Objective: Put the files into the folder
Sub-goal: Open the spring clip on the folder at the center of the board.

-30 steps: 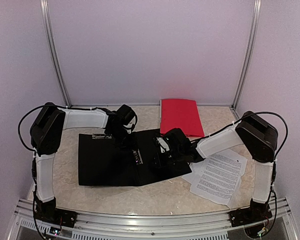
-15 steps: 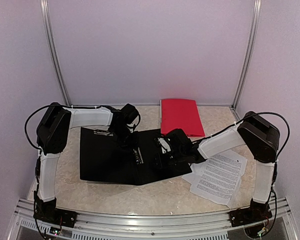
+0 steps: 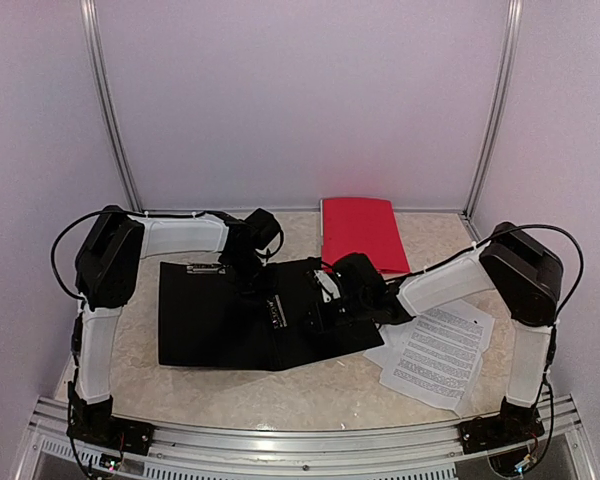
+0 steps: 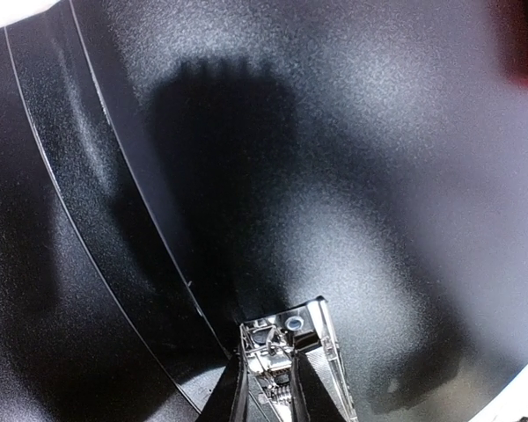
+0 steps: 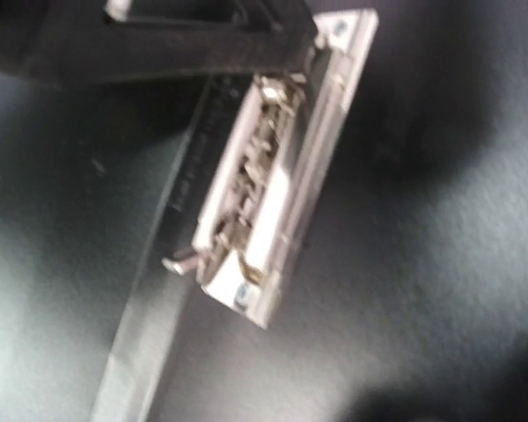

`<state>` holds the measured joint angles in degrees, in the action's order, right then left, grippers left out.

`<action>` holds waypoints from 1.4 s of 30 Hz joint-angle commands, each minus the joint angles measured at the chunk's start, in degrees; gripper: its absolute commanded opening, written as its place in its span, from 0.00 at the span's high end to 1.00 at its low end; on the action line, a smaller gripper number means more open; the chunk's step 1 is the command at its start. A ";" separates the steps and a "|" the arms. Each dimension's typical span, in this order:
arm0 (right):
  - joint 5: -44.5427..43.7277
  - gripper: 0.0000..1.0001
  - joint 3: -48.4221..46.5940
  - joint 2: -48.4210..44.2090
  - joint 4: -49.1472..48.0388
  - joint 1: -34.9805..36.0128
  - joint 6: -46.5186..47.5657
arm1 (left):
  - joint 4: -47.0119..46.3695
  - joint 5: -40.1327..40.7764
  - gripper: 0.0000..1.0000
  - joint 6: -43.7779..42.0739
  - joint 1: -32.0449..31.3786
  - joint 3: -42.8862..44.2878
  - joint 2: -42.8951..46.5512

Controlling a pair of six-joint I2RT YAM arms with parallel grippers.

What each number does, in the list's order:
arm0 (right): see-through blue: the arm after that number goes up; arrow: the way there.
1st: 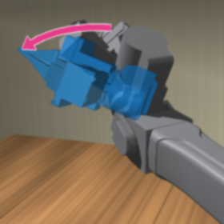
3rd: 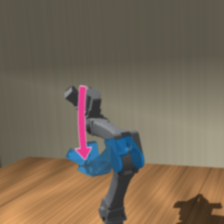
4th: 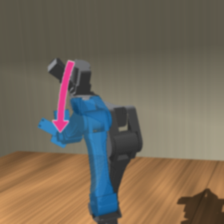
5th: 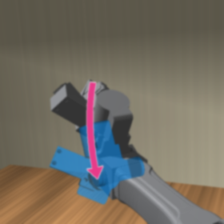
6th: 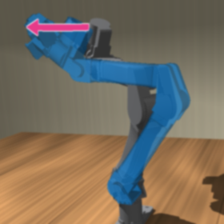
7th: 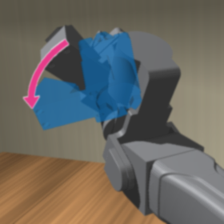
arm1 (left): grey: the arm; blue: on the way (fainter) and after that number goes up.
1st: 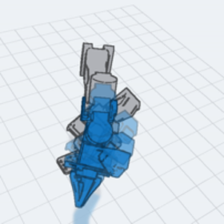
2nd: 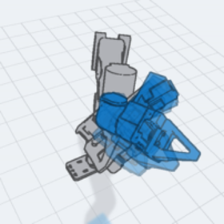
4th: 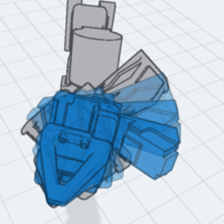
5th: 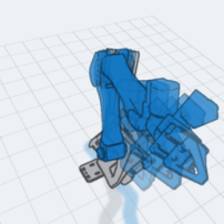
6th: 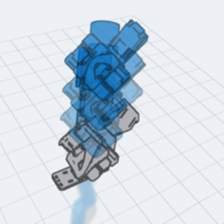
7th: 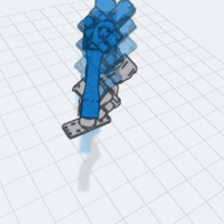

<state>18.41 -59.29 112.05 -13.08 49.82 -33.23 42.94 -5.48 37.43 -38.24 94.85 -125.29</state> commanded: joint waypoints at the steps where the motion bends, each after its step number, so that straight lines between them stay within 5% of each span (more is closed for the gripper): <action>1: 0.69 0.82 -2.73 1.48 -4.47 0.95 -1.22 | 2.90 0.45 0.85 1.51 -0.32 -3.72 -3.87; 13: 4.38 0.76 -7.66 9.39 -10.38 1.35 -7.93 | -0.25 -1.66 0.87 1.72 -0.17 -6.29 -3.14; 42: -4.52 0.77 -15.84 13.75 5.35 3.86 -1.86 | -2.22 -2.78 0.90 0.98 0.36 -7.77 -1.79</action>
<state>16.34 -74.72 124.64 -12.91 52.47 -36.88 38.06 -7.14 38.74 -37.58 90.19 -123.09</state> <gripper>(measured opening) 0.243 0.097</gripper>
